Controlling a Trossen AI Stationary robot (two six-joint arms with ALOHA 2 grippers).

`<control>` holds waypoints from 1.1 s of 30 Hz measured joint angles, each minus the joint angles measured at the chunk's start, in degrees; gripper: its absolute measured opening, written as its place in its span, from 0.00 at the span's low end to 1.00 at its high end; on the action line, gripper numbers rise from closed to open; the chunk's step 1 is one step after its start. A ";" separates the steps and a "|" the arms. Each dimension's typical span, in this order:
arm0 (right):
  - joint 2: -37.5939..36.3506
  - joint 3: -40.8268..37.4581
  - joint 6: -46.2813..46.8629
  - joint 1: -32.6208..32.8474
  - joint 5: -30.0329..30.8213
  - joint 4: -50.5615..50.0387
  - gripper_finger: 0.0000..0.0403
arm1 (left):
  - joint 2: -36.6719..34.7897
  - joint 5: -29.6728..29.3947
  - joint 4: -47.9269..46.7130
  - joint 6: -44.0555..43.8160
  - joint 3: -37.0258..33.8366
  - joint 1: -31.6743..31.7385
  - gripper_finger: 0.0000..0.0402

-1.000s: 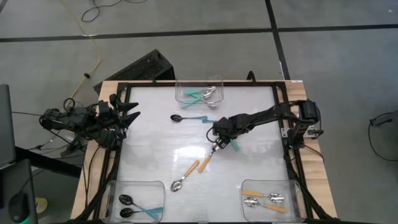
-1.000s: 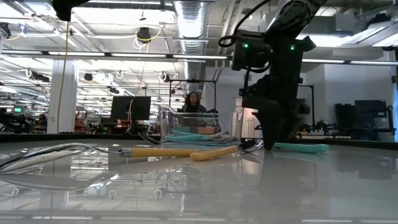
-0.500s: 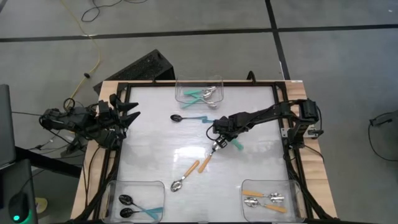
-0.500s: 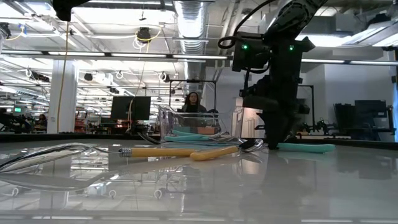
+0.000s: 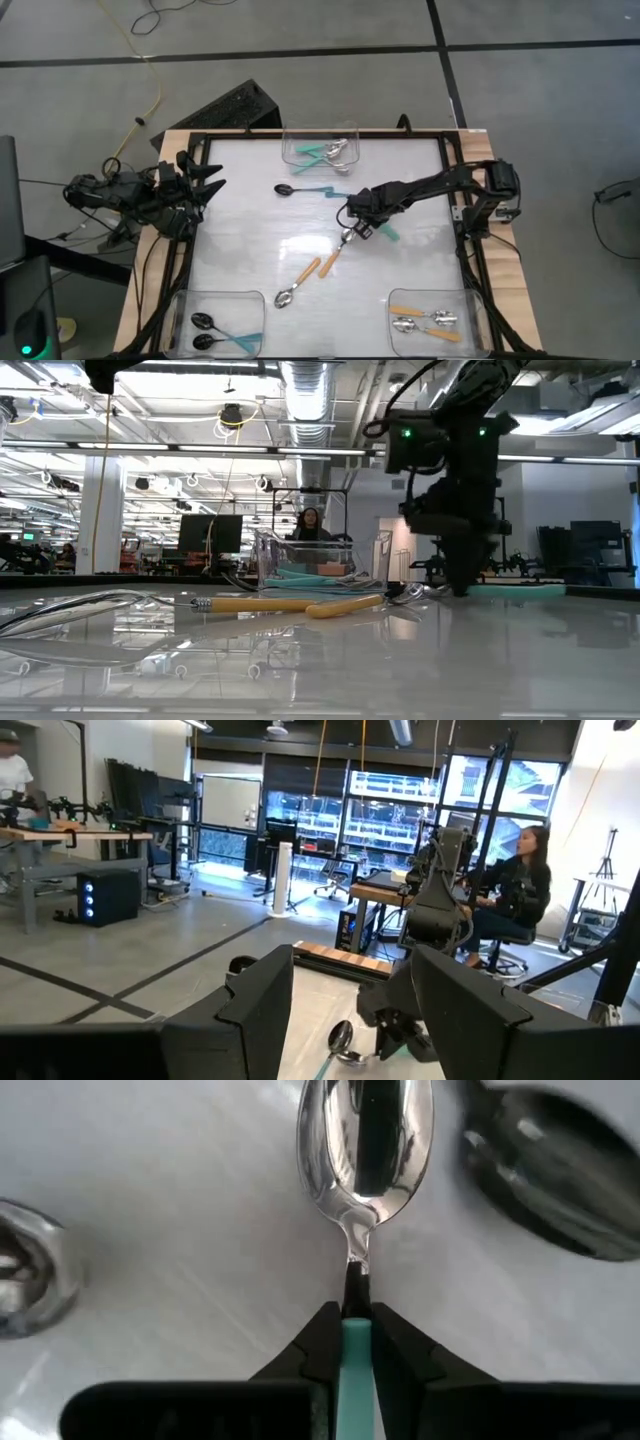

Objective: Sort silverware by color (type)
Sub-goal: Put the blue spoon into the top transparent bin

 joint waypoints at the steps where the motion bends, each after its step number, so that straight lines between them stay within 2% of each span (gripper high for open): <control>1: -0.66 0.06 0.16 -0.02 0.31 0.59 0.15 | -0.01 0.00 0.00 0.00 0.00 0.01 0.47; 9: -2.30 0.35 0.16 1.92 4.71 2.33 0.15 | -0.02 0.00 0.01 -0.55 0.00 0.00 0.47; 18: -2.43 0.44 -1.21 3.41 4.87 9.05 0.15 | 0.00 -0.02 0.02 -0.87 0.00 0.00 0.47; 33: -2.54 0.55 -11.82 6.35 4.93 28.44 0.15 | 0.00 -0.70 0.04 -0.90 0.00 0.01 0.47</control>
